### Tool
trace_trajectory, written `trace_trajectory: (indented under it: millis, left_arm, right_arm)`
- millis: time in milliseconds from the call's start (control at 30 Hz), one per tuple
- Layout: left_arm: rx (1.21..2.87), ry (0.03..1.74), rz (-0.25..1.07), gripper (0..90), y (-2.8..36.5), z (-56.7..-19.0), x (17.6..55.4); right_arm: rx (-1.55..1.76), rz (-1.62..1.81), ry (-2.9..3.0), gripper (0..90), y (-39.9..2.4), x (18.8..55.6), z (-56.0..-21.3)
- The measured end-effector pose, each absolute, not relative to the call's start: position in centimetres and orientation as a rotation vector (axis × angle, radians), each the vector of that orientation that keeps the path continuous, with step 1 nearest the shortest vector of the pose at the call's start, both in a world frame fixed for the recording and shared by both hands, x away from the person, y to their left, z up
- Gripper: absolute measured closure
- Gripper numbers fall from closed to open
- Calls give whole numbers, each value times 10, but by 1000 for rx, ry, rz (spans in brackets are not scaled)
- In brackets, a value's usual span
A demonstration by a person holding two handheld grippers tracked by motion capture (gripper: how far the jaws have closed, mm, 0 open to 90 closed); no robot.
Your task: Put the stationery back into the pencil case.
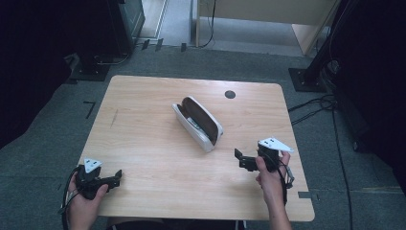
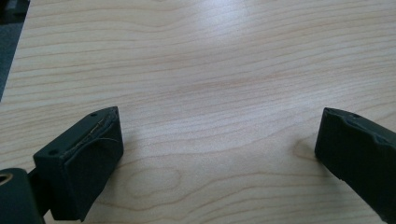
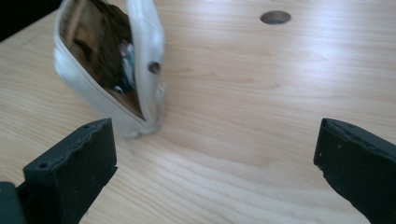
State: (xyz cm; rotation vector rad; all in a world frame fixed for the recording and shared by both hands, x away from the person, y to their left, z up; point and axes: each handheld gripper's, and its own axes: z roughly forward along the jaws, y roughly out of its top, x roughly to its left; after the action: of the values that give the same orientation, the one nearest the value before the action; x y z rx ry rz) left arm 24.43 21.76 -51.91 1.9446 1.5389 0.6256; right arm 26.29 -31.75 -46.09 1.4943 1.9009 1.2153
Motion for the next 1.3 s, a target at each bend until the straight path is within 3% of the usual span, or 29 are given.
trace_trajectory:
  millis: [1300]
  left_arm:
    - [1943, 1540, 625, 12, 217, -519, 244]
  right_arm:
    - [1735, 924, 1776, 0, -430, 200, -522]
